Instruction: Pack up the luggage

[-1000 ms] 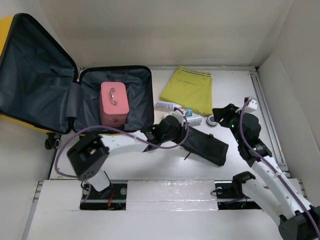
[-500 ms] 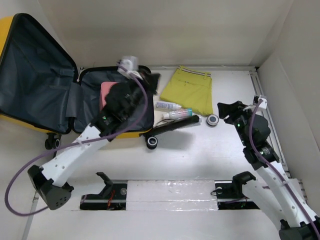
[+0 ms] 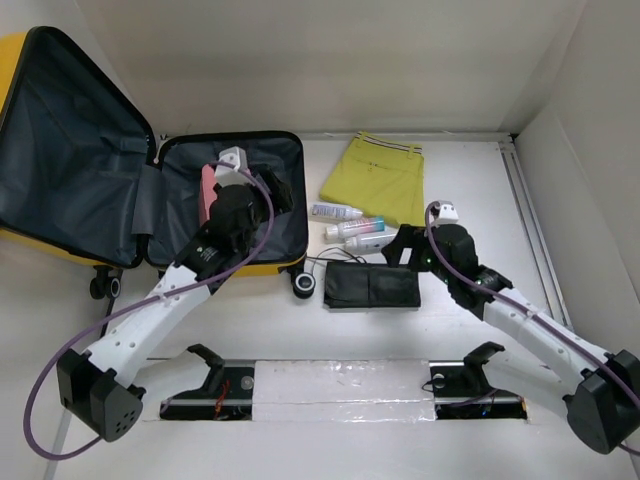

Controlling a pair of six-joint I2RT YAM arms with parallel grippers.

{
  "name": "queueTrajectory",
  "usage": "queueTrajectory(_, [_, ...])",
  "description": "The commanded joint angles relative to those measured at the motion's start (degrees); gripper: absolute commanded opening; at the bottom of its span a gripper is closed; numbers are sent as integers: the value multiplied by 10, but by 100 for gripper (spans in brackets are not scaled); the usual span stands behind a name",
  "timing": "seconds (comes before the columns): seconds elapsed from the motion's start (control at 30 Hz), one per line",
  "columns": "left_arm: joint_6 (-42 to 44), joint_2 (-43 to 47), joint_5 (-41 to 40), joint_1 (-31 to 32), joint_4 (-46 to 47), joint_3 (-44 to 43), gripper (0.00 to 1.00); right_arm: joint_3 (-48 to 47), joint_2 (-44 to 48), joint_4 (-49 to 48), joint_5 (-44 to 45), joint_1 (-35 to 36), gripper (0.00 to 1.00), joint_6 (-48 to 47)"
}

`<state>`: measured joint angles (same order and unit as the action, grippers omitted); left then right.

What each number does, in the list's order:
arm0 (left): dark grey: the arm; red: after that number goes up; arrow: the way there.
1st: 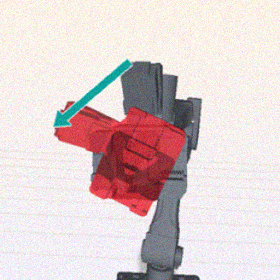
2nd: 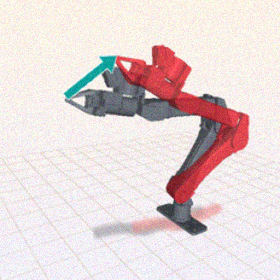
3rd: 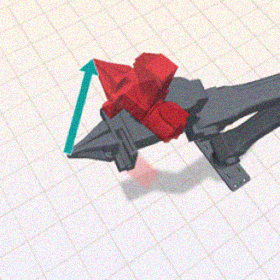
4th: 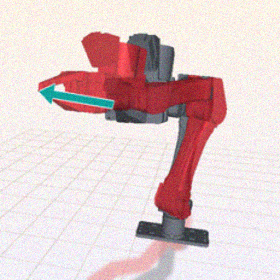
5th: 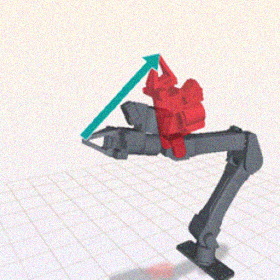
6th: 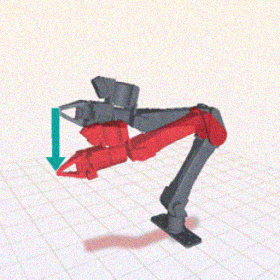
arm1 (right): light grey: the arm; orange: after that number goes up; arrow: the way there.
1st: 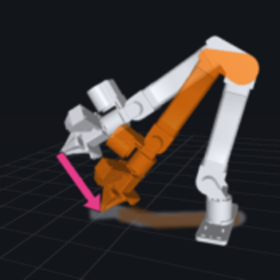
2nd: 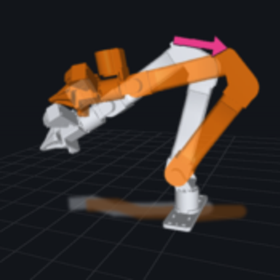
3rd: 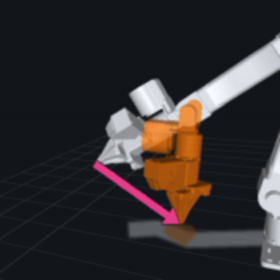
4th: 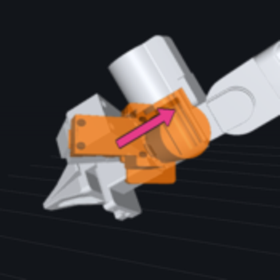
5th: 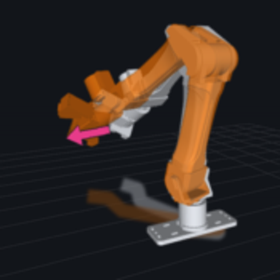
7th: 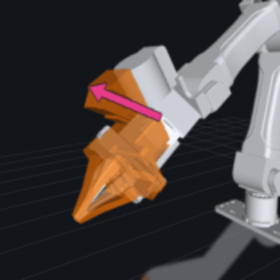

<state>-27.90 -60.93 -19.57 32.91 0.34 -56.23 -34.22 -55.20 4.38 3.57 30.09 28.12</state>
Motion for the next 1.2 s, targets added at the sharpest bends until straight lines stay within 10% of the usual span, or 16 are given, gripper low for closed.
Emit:
queueTrajectory(0.0, [-43,34,-33,-2,-7,30,72,19,11,49,75,1,94,32])
queueTrajectory(0.57, [-67,-154,31,-36,121,56,69,151,-67,-79,-84,-76,88,191])
queueTrajectory(0.67, [-67,-185,31,-36,135,51,64,165,-81,-109,-89,-81,77,201])
queueTrajectory(0.77, [-67,-214,10,-36,135,51,55,179,-86,-146,-96,-87,20,208])
queueTrajectory(0.83, [-73,-220,-13,-42,129,51,45,180,-77,-147,-96,-93,0,208])
queueTrajectory(1.17, [-72,-274,-101,-69,67,61,19,110,128,-57,-82,-86,0,162])
